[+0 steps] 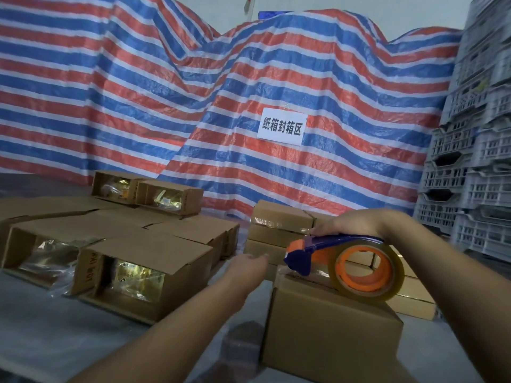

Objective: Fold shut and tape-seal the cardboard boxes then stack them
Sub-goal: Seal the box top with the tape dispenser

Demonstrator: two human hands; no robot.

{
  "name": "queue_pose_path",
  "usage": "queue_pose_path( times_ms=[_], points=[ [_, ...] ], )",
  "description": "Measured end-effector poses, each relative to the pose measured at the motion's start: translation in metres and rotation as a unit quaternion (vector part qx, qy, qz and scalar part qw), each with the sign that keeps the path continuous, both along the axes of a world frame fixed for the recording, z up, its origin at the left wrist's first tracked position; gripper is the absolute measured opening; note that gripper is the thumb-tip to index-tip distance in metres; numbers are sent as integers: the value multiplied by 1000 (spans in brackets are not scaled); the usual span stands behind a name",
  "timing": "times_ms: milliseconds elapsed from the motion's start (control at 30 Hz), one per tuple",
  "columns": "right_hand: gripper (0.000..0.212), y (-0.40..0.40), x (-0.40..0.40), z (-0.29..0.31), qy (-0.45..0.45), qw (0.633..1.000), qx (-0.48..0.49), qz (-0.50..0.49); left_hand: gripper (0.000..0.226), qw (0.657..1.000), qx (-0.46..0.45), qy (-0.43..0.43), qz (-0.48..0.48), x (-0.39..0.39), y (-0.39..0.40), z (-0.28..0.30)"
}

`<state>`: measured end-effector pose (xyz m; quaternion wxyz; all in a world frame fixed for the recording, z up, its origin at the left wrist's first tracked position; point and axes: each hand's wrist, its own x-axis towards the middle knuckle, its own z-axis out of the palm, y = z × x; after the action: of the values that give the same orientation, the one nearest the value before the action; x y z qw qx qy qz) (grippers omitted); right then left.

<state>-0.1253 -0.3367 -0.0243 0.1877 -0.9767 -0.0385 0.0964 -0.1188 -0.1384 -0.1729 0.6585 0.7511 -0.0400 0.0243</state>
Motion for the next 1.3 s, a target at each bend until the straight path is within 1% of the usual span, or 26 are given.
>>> queue_pose_path(
  times_ms=[67,133,267,367,433,567,667,800,833,933,1000,1067,1100,1167,1200,1233,1267,1300],
  points=[
    [49,0,0,0,4,1000,-8,9,30,999,24,-2,-35,-3,-8,4],
    [49,0,0,0,6,1000,-5,7,31,997,41,13,-61,-7,-14,4],
    [47,-1,0,-1,5,1000,6,-5,37,996,9,39,-76,-12,-18,2],
    [44,2,2,0,-7,999,-46,19,32,996,33,24,-83,-13,-18,2],
    [46,5,2,2,-6,997,-75,17,41,996,54,7,-72,-12,-16,4],
    [46,9,-3,7,45,996,-67,-25,46,990,124,2,-60,-12,-13,9],
    [50,-9,-15,15,43,996,-75,-31,49,989,133,9,-62,-10,-13,9],
    [44,-46,-38,20,55,996,-21,-68,49,988,142,6,-55,-8,-15,8],
    [44,-51,-41,17,55,996,-24,-72,49,988,148,5,-53,-8,-15,8],
    [47,-56,-38,4,14,993,-103,-48,50,984,167,14,-54,-9,-15,8],
    [47,-51,-33,2,5,990,-132,-47,51,980,195,7,-43,-7,-13,10],
    [45,-45,-31,1,11,987,-159,-32,42,961,268,-62,-10,-9,-14,16],
    [40,-43,-31,1,14,986,-164,-21,34,943,312,-118,16,-12,-16,21],
    [28,-42,-29,1,12,987,-159,-9,26,884,394,-245,60,-23,-26,31],
    [26,-42,-30,0,11,988,-154,-7,27,855,418,-301,57,-31,-32,33],
    [25,-43,-30,0,16,989,-149,-4,32,836,434,-335,30,-39,-38,34],
    [27,-44,-31,-1,21,989,-144,-2,39,827,449,-338,-13,-44,-43,32],
    [29,-45,-30,-1,27,989,-148,1,50,821,472,-317,-54,-49,-48,27]
  ],
)
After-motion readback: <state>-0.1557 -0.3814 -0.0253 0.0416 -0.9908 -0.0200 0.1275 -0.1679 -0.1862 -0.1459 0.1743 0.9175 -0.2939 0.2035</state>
